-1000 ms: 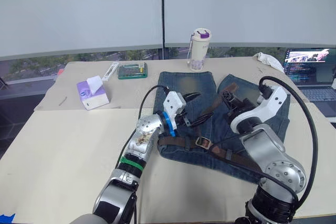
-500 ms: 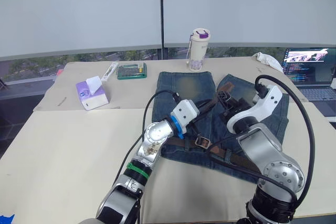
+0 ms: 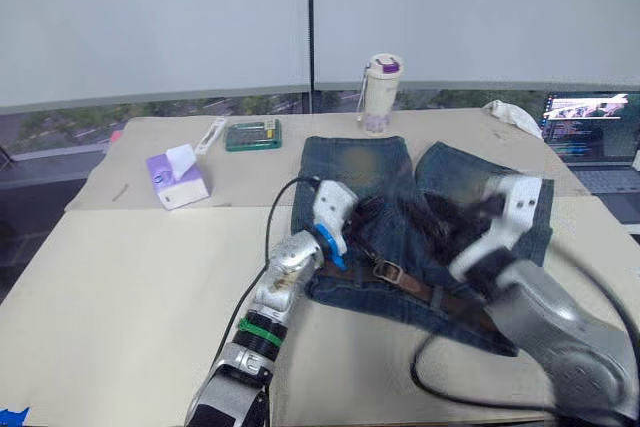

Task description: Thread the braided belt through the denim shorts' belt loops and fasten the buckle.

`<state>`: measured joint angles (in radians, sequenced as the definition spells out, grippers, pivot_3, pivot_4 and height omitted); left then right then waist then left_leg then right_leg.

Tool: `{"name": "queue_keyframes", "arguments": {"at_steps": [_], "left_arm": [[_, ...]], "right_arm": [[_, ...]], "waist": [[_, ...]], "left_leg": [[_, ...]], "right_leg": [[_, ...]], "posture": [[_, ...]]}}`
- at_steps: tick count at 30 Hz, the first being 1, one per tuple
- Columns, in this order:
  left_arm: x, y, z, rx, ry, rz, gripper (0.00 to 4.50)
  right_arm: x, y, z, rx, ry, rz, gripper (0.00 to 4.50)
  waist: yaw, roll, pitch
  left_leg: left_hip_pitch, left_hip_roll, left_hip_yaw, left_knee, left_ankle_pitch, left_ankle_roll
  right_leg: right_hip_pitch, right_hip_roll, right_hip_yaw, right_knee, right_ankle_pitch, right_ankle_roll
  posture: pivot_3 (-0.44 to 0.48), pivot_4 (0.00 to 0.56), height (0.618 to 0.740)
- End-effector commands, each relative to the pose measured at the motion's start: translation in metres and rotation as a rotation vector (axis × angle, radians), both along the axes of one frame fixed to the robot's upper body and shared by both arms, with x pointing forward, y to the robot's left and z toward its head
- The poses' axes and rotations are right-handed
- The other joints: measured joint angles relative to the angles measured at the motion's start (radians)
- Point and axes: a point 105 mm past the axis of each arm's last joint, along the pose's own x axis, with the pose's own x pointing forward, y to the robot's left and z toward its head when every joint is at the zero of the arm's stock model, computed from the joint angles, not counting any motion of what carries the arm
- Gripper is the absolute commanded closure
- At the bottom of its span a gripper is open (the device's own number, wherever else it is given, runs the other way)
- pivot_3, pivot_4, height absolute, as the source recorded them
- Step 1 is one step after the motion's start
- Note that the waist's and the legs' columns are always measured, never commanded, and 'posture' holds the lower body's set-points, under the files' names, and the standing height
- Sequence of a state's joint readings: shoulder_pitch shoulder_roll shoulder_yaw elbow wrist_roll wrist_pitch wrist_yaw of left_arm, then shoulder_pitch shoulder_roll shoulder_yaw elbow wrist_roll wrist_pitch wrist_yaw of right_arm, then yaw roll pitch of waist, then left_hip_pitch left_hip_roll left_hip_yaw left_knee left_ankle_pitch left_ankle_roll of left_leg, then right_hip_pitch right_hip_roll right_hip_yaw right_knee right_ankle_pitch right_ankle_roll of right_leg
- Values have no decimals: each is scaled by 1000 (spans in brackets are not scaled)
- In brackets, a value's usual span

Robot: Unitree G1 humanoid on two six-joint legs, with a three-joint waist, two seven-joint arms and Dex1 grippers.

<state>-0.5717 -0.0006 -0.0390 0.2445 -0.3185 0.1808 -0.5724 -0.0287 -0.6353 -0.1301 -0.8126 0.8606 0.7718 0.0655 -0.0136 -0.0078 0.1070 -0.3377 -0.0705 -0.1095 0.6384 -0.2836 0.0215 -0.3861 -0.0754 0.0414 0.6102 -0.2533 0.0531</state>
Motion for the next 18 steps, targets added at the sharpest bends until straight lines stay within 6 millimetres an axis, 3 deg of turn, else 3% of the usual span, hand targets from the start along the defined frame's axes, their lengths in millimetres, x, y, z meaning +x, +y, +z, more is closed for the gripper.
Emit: {"name": "queue_keyframes", "arguments": {"at_steps": [1, 2, 3, 12, 18], "left_arm": [[0, 20, 10, -65, 73, 6, 4500], [1, 25, 9, -65, 88, 15, 4500], [2, 29, 7, -65, 110, 26, 4500], [-4, 54, -4, -25, 172, 99, 4500], [-7, 64, -8, -16, 180, 157, 4500]], "right_arm": [[-10, 16, -14, -79, -2, 191, 1267], [-9, 16, -20, -93, 9, 203, 1267], [-6, 14, -27, -120, 15, 210, 1545], [25, 0, -64, -176, 72, 226, 4487], [34, -3, -68, -185, 68, 224, 4487]], "waist": [[-5, -1, 1], [-3, -1, 1], [1, -2, 1], [20, -4, 3], [26, -4, 3]], "left_leg": [[1, 0, 0, 0, 0, 0], [1, 0, 0, 0, 0, 0], [1, 1, 0, 0, 0, 0], [1, -1, 0, 0, 2, -5], [0, 0, -1, -1, 2, -5]], "right_leg": [[0, 0, 0, 1, 0, 1], [0, 1, 0, 1, 0, 1], [0, 0, 0, 1, 0, 0], [-1, -2, 2, 1, 2, -3], [-1, -2, 2, 0, 3, -5]], "posture": [[0, 150, 740], [0, 150, 740], [0, 150, 740], [0, 150, 740], [0, 150, 740]]}}
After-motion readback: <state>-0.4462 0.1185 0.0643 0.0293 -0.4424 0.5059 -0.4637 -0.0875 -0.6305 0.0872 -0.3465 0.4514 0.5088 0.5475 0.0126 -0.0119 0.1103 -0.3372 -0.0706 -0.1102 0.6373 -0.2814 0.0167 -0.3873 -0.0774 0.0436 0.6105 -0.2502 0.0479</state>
